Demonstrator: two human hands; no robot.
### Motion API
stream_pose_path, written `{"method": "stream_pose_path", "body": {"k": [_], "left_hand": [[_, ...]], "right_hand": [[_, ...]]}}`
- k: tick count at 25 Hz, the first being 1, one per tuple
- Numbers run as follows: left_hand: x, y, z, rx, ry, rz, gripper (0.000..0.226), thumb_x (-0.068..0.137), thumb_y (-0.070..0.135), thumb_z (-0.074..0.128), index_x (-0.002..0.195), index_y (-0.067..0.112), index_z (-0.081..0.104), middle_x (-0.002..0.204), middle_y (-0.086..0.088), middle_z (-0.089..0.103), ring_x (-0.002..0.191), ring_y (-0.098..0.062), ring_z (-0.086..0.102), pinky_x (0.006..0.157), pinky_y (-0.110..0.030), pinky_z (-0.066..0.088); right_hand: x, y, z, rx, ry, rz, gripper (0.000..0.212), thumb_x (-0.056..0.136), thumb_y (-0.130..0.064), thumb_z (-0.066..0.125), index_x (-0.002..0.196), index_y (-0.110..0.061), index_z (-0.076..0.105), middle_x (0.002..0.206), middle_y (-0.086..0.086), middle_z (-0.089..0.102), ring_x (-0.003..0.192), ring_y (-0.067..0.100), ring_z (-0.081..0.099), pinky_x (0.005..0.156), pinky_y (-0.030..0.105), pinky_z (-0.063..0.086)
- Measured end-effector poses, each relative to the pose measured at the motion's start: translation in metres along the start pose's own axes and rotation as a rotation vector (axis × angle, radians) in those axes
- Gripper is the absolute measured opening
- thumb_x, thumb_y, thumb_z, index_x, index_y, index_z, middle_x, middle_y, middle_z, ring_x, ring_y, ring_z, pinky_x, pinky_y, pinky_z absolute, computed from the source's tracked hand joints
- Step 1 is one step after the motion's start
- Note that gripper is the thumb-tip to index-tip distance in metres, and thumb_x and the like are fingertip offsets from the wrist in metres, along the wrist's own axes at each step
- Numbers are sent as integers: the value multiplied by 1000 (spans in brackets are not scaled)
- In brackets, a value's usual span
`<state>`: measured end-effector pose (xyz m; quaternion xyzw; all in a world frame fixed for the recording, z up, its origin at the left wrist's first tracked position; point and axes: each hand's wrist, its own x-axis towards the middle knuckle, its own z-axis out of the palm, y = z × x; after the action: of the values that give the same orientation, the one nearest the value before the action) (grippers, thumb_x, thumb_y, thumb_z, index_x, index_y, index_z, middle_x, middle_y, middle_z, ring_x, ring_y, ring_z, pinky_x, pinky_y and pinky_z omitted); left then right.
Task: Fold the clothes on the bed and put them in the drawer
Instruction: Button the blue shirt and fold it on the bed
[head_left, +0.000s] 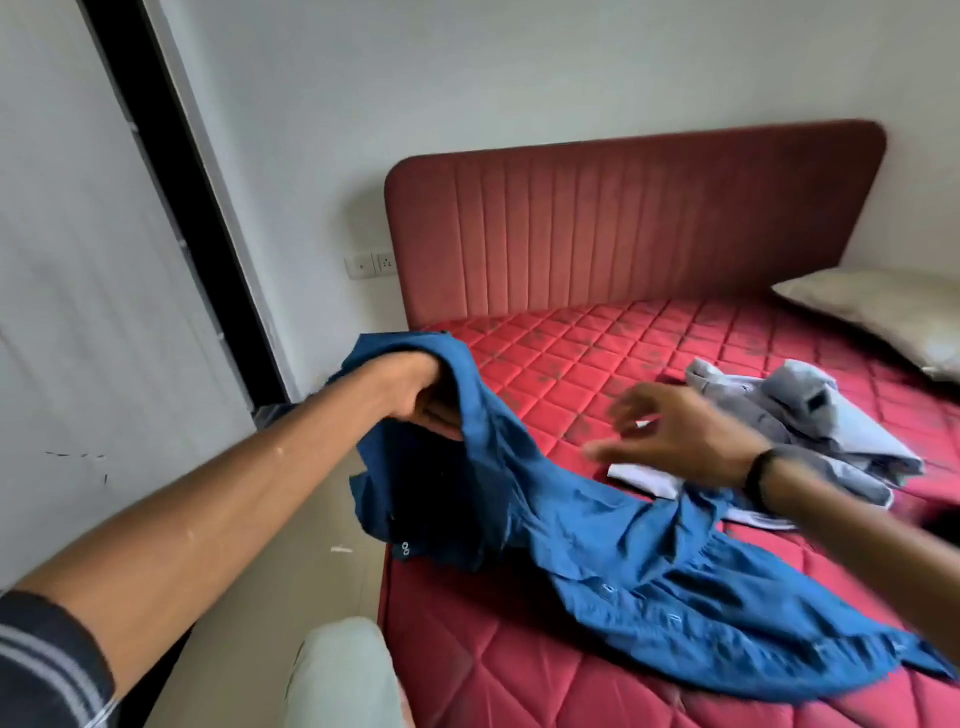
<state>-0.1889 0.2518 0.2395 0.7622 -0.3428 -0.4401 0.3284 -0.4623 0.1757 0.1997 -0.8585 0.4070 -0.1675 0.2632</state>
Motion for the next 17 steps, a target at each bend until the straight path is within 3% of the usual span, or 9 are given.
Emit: {"method": "stream_pose_path", "body": {"k": [2, 3, 5, 8, 10, 12, 13, 15, 17], "left_hand": [[4, 9, 1, -64, -73, 44, 38, 106, 6, 36, 81, 0, 64, 60, -12, 71, 48, -24, 69, 48, -37, 60], [0, 8, 3, -62, -89, 51, 39, 106, 5, 36, 80, 0, 65, 62, -12, 72, 51, -24, 70, 49, -36, 61], [10, -5, -9, 86, -24, -3, 41, 107, 6, 33, 82, 1, 65, 66, -11, 73, 60, -23, 72, 56, -33, 61], [-5, -20, -40, 982, 19, 2, 44, 108, 32, 35, 107, 3, 68, 99, -11, 78, 95, -29, 71, 82, -34, 58], [-33, -42, -45, 1429, 21, 47, 47, 101, 47, 46, 111, 9, 71, 112, -11, 73, 100, -30, 70, 81, -34, 54], [-66, -66, -33, 1319, 116, 207, 45, 96, 57, 55, 107, 16, 71, 105, -7, 73, 94, -25, 71, 80, -35, 56], [-77, -71, -22, 1149, 261, 374, 46, 90, 63, 60, 113, 24, 69, 109, -1, 72, 100, -19, 68, 87, -35, 56], [-79, -77, 0, 797, 522, 720, 62, 80, 66, 72, 132, 36, 56, 129, 10, 61, 119, -10, 56, 104, -25, 43], [-62, -74, 22, 556, 541, 819, 70, 79, 60, 78, 139, 39, 48, 136, 15, 55, 126, -6, 50, 111, -23, 37]], "right_hand": [[-11, -42, 64, 105, 91, -131, 82, 51, -86, 78, 102, -27, 50, 92, -13, 66, 82, 12, 67, 70, 34, 54], [-3, -54, 87, 47, 143, -137, 82, 55, -83, 78, 105, -27, 43, 96, -10, 66, 85, 19, 66, 70, 39, 52], [20, -54, 117, -57, 192, -69, 58, 73, -56, 76, 110, -27, 41, 103, 2, 67, 98, 33, 65, 73, 42, 49], [41, -36, 108, 116, 216, -33, 25, 76, -17, 64, 98, -27, 56, 98, 5, 69, 98, 35, 67, 73, 33, 45], [47, -30, 67, 257, 195, -108, 31, 80, -4, 62, 96, -30, 58, 90, 1, 71, 84, 24, 67, 69, 28, 43], [43, -45, 19, 280, 160, -195, 33, 85, -4, 62, 102, -31, 59, 75, -9, 71, 62, 7, 58, 60, 27, 41], [43, -55, -1, 225, 153, -267, 31, 85, -6, 63, 104, -30, 59, 67, -16, 66, 54, 0, 52, 57, 25, 39], [43, -82, -34, 39, 141, -382, 29, 83, -8, 64, 105, -26, 59, 59, -14, 55, 50, 1, 48, 55, 24, 35], [41, -114, -58, -113, 119, -464, 29, 80, -13, 64, 105, -27, 58, 62, -11, 52, 51, 3, 50, 55, 27, 37]]}}
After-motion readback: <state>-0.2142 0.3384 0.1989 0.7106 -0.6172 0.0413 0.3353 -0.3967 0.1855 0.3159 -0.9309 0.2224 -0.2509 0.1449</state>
